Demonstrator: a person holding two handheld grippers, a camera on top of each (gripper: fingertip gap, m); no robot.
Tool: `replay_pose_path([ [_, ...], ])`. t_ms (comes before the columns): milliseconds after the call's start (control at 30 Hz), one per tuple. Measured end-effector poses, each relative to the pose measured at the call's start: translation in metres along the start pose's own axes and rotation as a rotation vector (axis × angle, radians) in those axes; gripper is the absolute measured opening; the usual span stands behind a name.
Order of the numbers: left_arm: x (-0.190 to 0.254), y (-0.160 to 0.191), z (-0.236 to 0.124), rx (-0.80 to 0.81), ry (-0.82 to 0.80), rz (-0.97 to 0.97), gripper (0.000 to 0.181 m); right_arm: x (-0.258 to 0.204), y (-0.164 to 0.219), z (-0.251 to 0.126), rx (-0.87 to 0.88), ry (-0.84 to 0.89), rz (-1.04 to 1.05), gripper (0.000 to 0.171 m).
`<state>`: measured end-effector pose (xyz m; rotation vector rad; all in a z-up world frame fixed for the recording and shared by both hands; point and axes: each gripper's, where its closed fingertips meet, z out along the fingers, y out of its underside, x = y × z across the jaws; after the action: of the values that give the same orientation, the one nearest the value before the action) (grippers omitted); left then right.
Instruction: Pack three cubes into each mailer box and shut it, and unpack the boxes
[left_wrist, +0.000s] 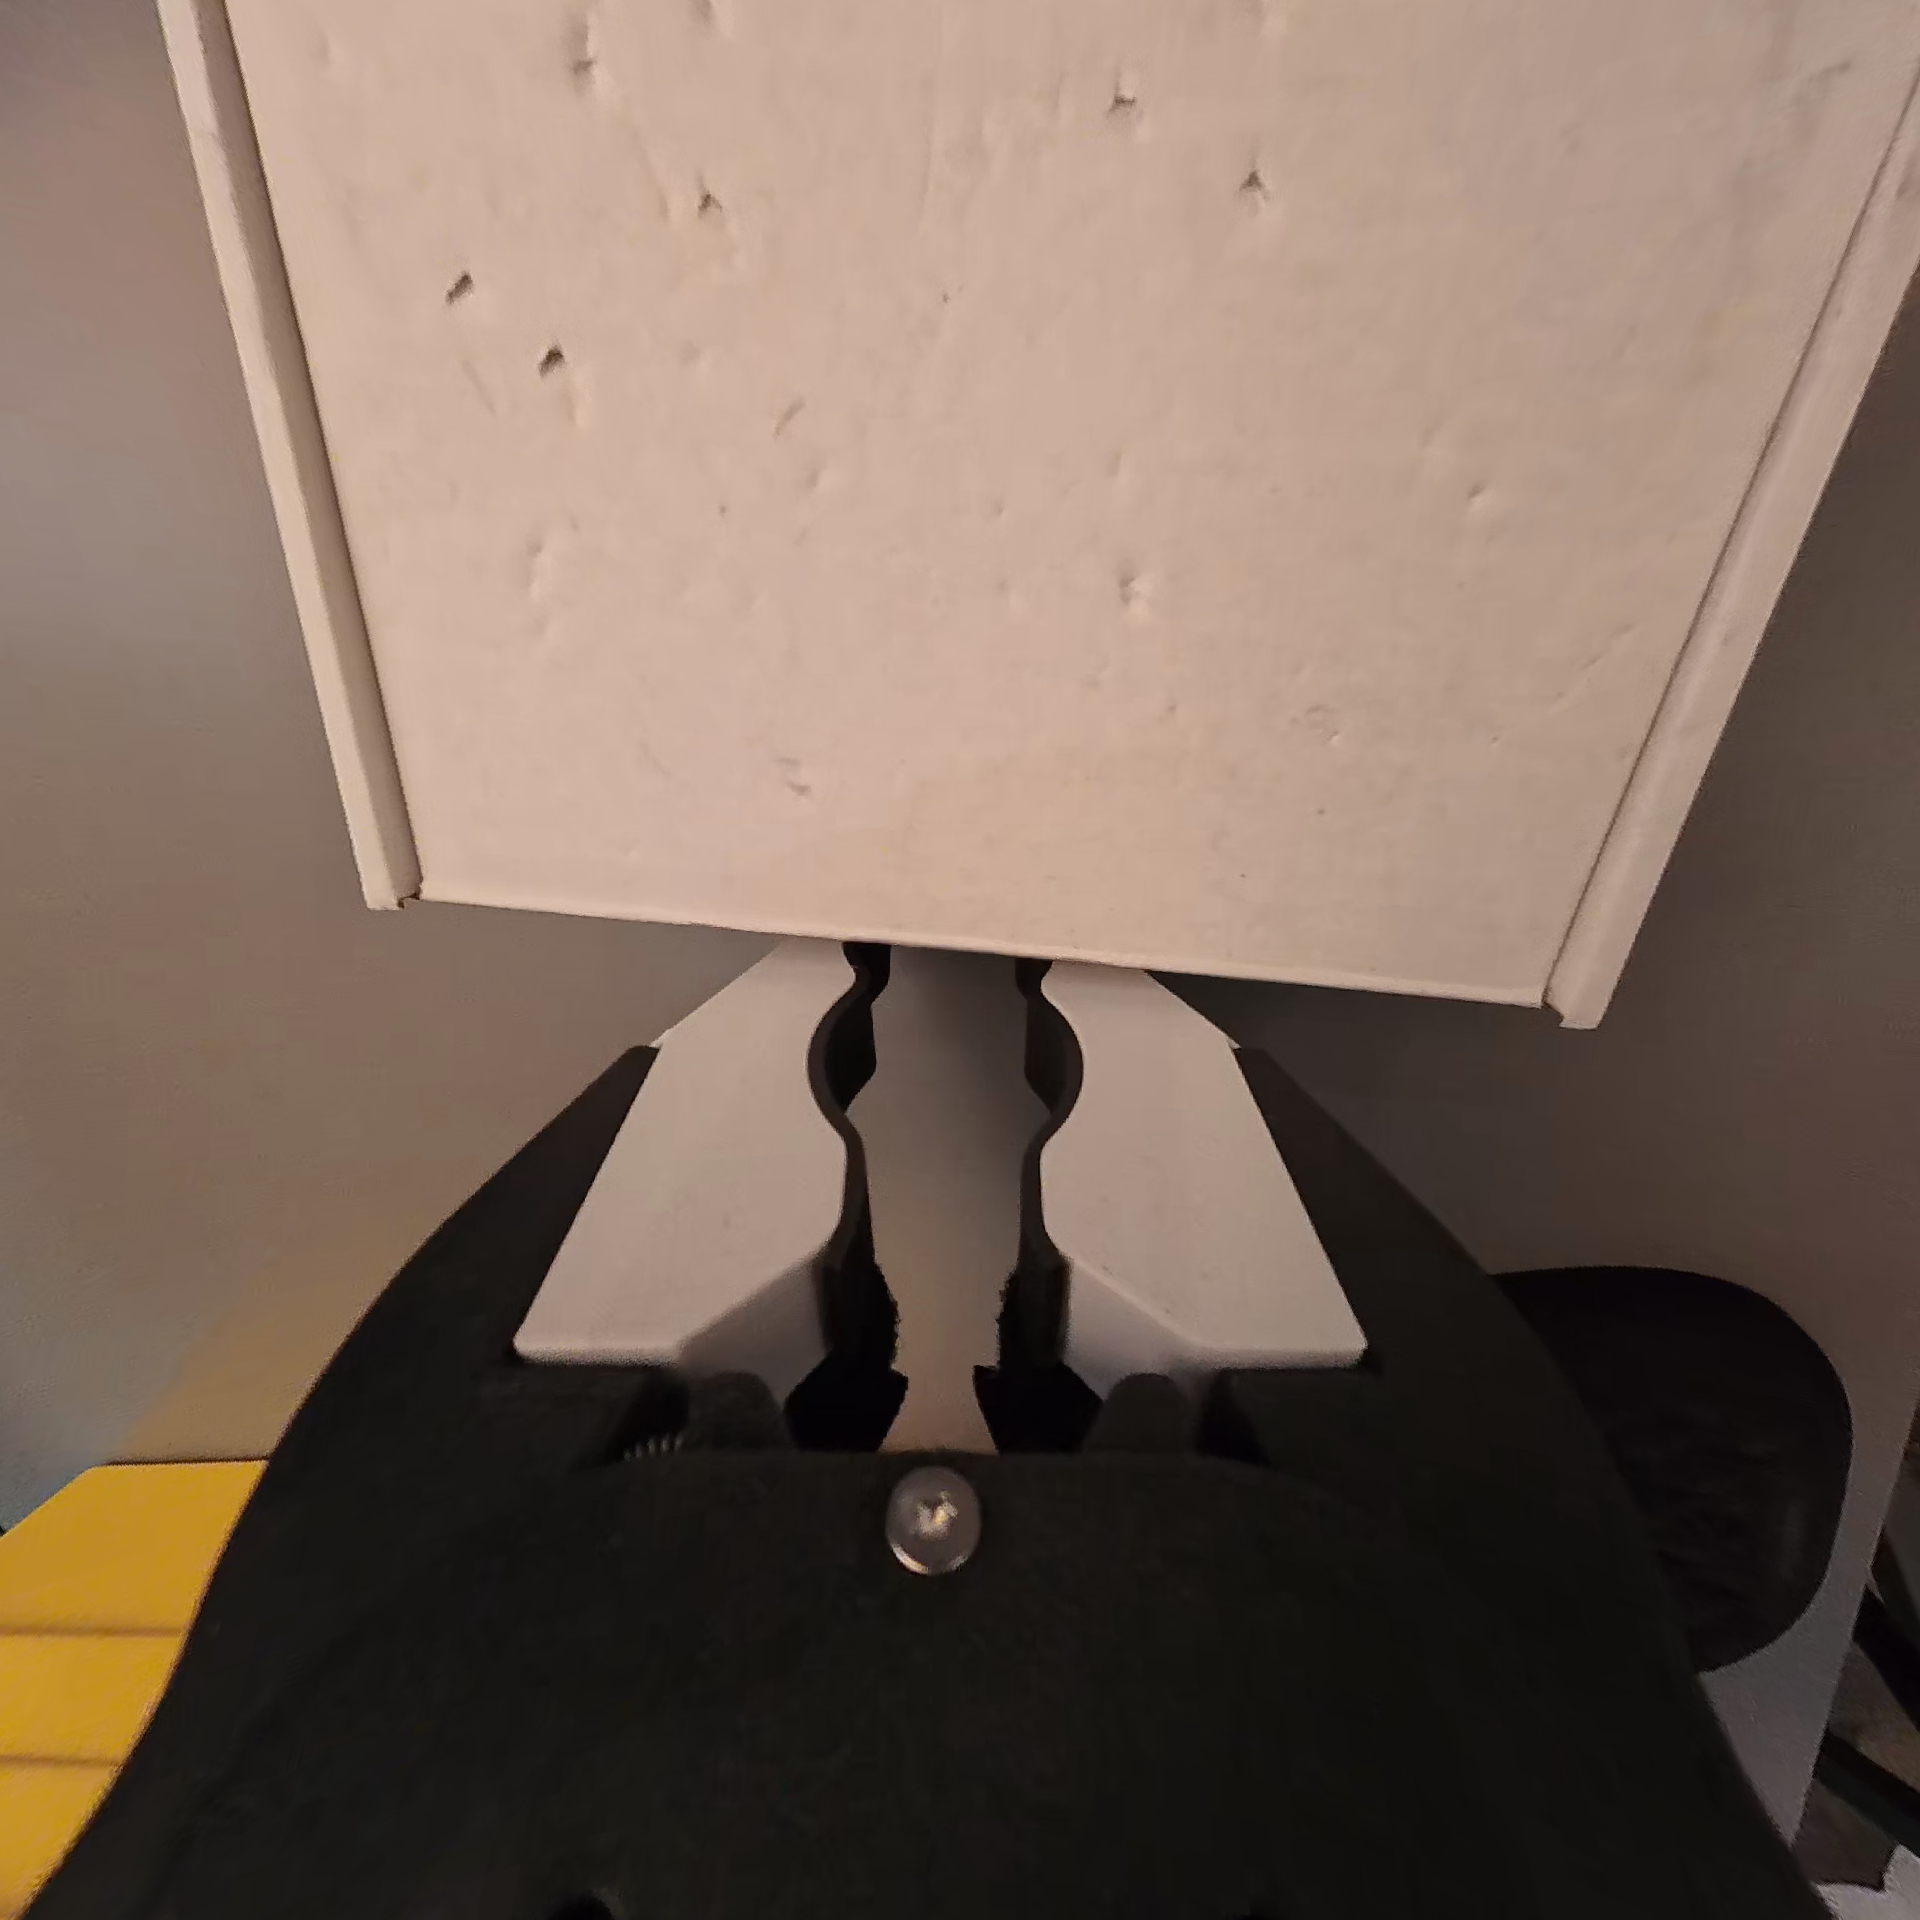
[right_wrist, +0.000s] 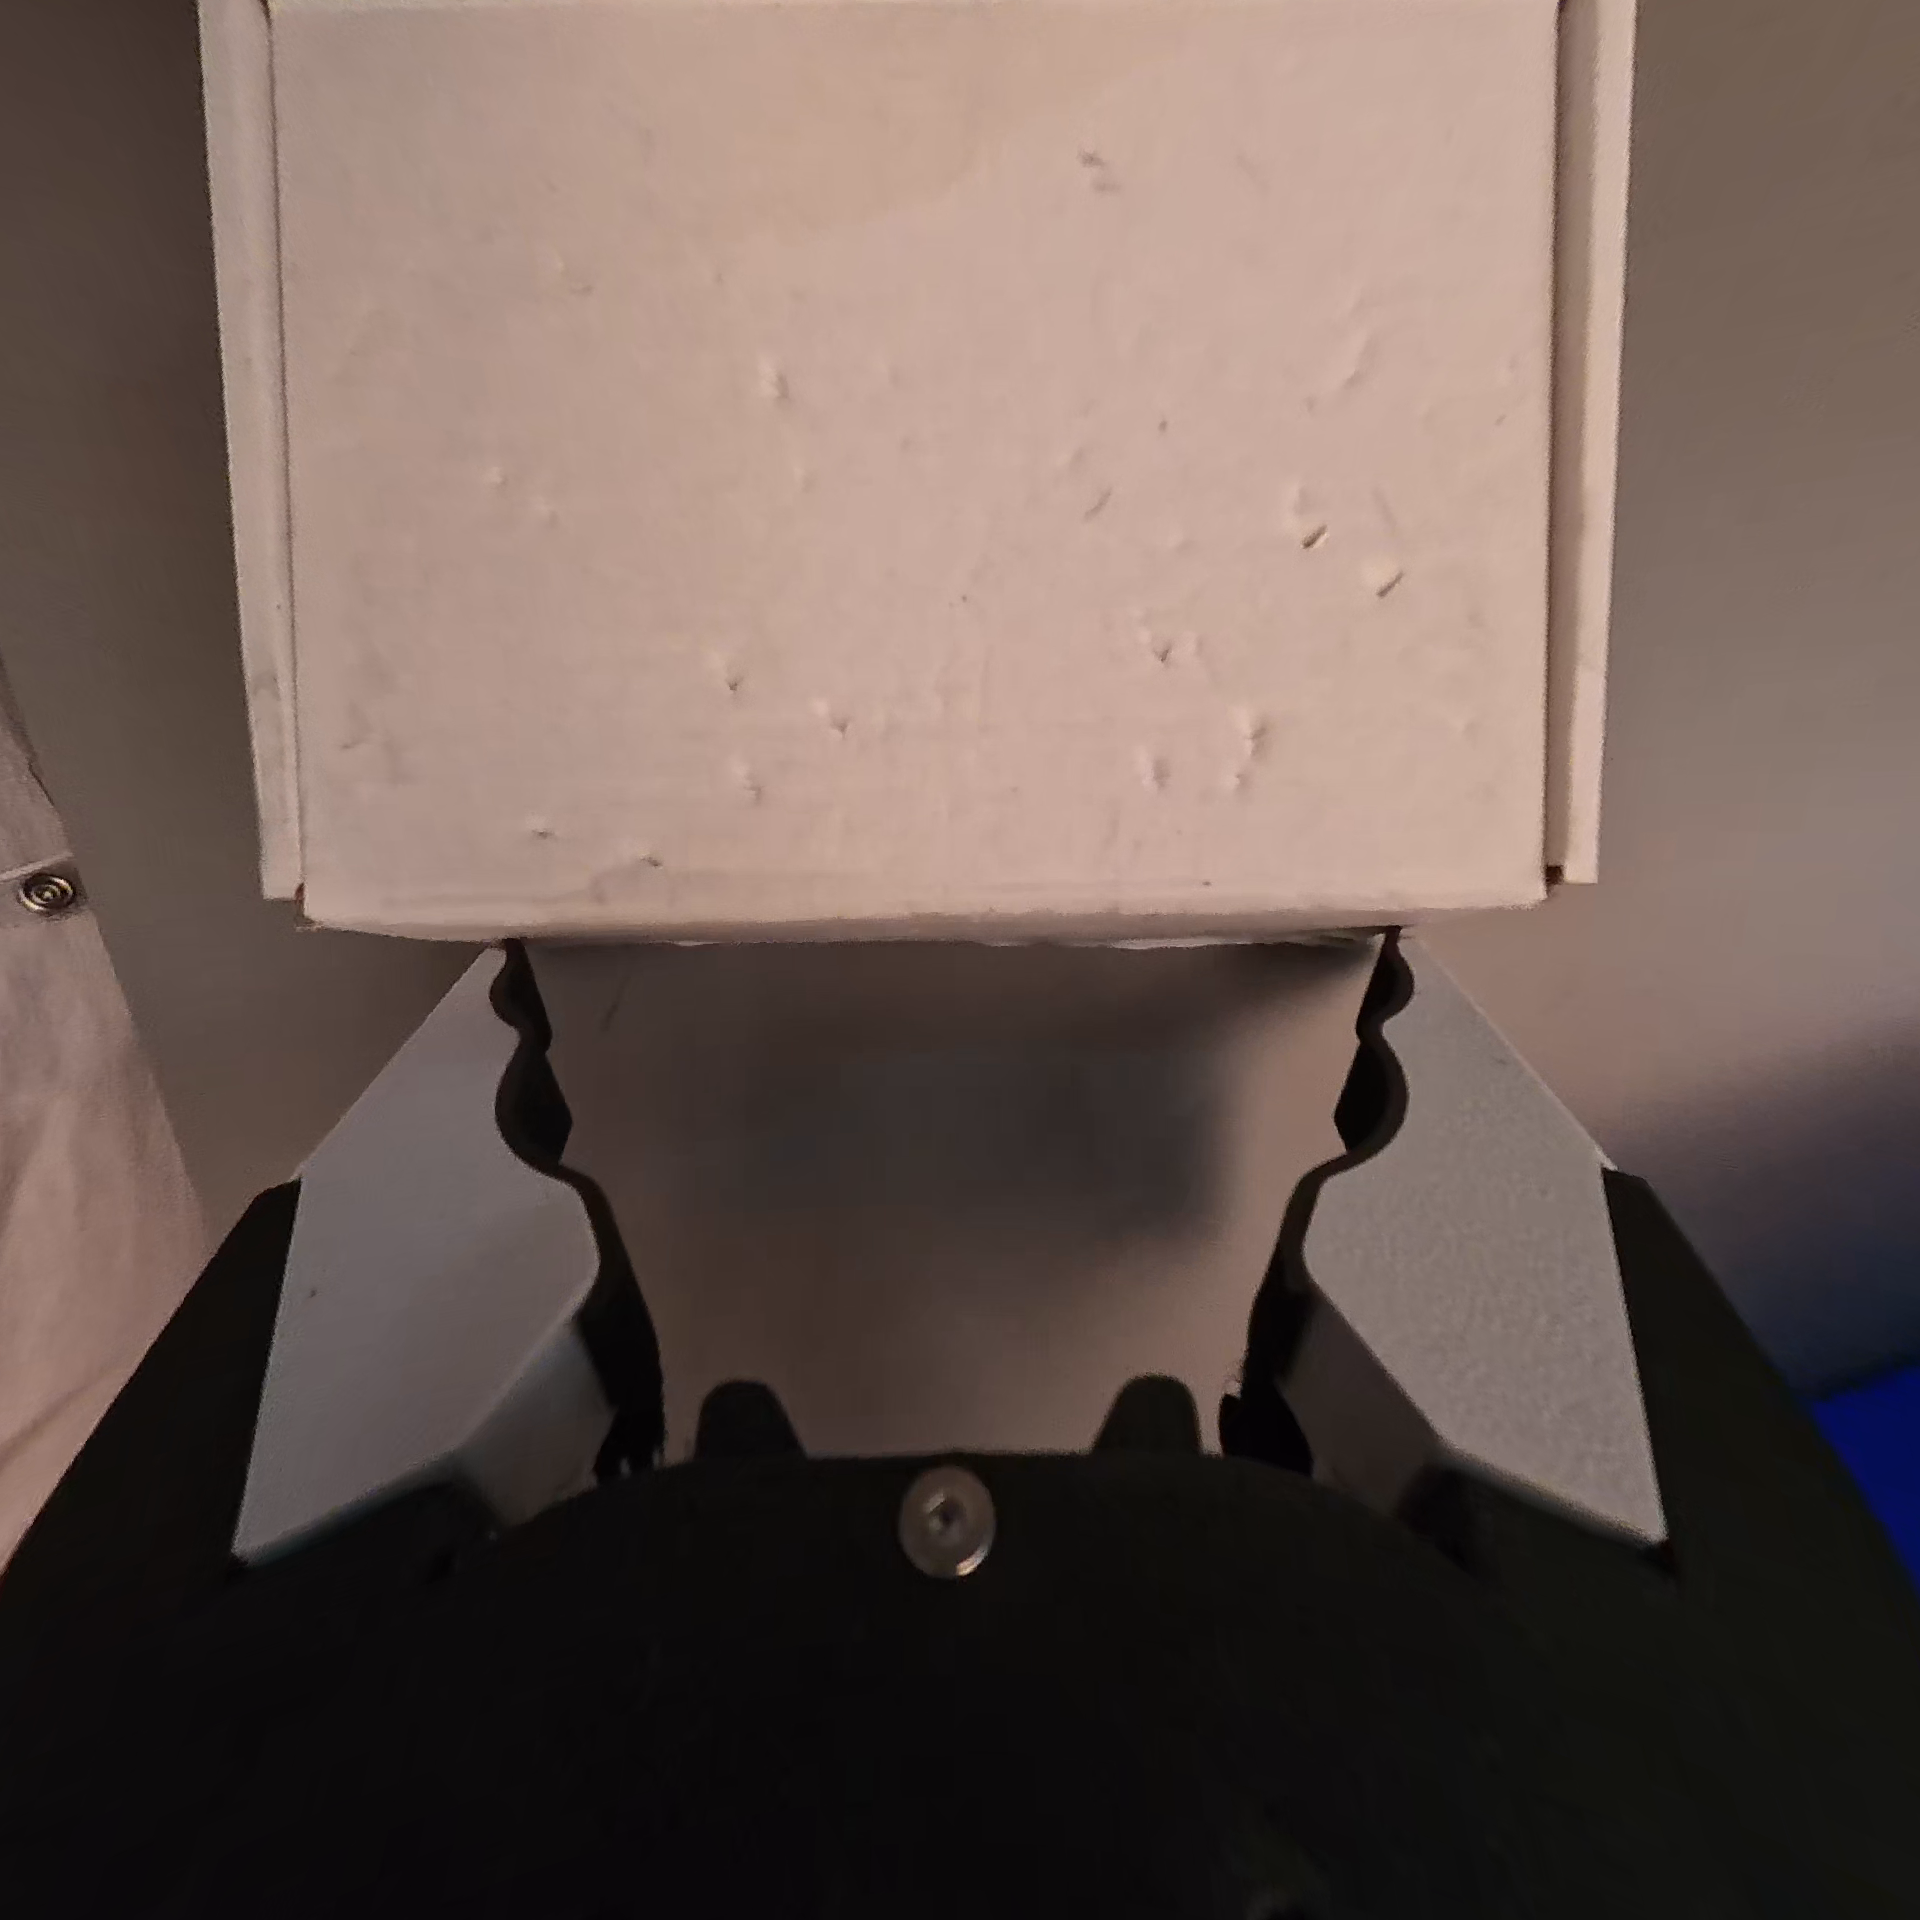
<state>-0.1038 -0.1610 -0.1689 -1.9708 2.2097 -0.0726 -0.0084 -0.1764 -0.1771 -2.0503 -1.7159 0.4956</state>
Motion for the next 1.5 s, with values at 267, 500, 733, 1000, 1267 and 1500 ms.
replay_pose_path([
  [267,-0.001,0.002,0.0,-0.018,-0.006,-0.001,0.019,-0.001,-0.002,0.001,0.0,0.012,0.026,0.15],
  [500,-0.01,0.007,-0.001,-0.014,-0.021,-0.096,0.038,0.002,0.0,0.0,0.04,0.038,0.008,0.149],
  [733,0.001,0.002,0.0,-0.027,0.039,-0.039,0.016,0.0,0.002,-0.004,0.021,0.025,0.008,0.14],
  [1000,0.002,0.001,0.0,-0.005,0.008,0.0,0.014,0.001,-0.001,-0.002,0.02,0.015,-0.01,0.139],
  [1267,0.001,0.006,-0.001,-0.074,0.007,0.008,0.014,0.0,-0.005,-0.001,0.0,0.022,0.004,0.139],
  [1500,-0.013,0.014,-0.004,-0.042,-0.079,-0.087,0.05,0.0,-0.008,-0.009,0.116,-0.023,0.047,0.146],
])
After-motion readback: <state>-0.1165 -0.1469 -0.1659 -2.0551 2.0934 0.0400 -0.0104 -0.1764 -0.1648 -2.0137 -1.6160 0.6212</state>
